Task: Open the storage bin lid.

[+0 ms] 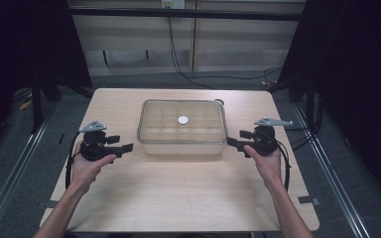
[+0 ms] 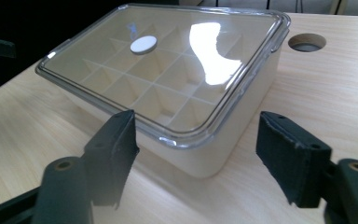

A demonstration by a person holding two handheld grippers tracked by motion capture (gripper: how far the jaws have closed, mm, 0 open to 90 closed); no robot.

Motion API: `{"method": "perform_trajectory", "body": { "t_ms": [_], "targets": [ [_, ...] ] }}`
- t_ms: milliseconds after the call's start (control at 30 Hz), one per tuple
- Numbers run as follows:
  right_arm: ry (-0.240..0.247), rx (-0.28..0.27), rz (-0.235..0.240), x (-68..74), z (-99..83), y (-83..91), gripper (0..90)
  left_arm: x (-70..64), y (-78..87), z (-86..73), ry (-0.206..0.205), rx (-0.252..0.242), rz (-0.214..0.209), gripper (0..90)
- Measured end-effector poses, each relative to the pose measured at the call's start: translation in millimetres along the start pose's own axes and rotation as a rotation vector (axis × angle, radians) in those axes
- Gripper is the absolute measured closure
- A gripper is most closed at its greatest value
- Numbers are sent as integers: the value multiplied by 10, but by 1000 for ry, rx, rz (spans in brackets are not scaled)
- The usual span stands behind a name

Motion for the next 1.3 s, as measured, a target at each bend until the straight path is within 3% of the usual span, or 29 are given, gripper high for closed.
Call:
{"method": "perform_trajectory", "body": {
  "t_ms": [167, 267, 400, 633, 733, 833, 900, 933, 1033, 1167, 1300],
  "targets": [
    [-12, 3, 5, -53, 51, -114, 271, 30, -48, 111, -2, -4, -3, 263],
    [-5, 27, 9, -61, 89, -212, 260, 36, -112, 195, 1, -3, 8, 203],
    [-4, 42, 17, -77, 143, -270, 261, 6, -189, 265, -1, -3, -23, 217],
    [-12, 90, 39, -161, 208, -321, 295, 130, -350, 340, 8, 31, 11, 248],
    [-12, 107, 44, -185, 203, -350, 293, 151, -394, 364, 17, 27, 6, 251],
    [-11, 128, 51, -160, 147, -439, 270, 153, -468, 365, 20, 41, 3, 251],
    [-7, 137, 39, -153, 129, -462, 275, 166, -511, 331, -5, 67, 43, 251],
    [6, 137, 31, -149, 113, -503, 276, 132, -535, 316, 17, 62, 9, 251],
    [1, 135, 23, -159, 112, -530, 262, 146, -552, 293, -1, 80, 24, 255],
    [-14, 138, 22, -205, 107, -571, 224, 197, -604, 245, 35, 95, 12, 252],
    [-14, 157, 29, -206, 76, -588, 225, 194, -639, 229, 30, 102, 5, 249]
  ]
}}
Point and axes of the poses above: each handheld gripper's, and its own axes: y roughly backward along the jaws, z roughly out of its top, x roughly to its left, the point moved 9 cm from there along -y, roughly forward along the jaws, and after that the axes turned 4 degrees about -x, right-handed, at the moved point
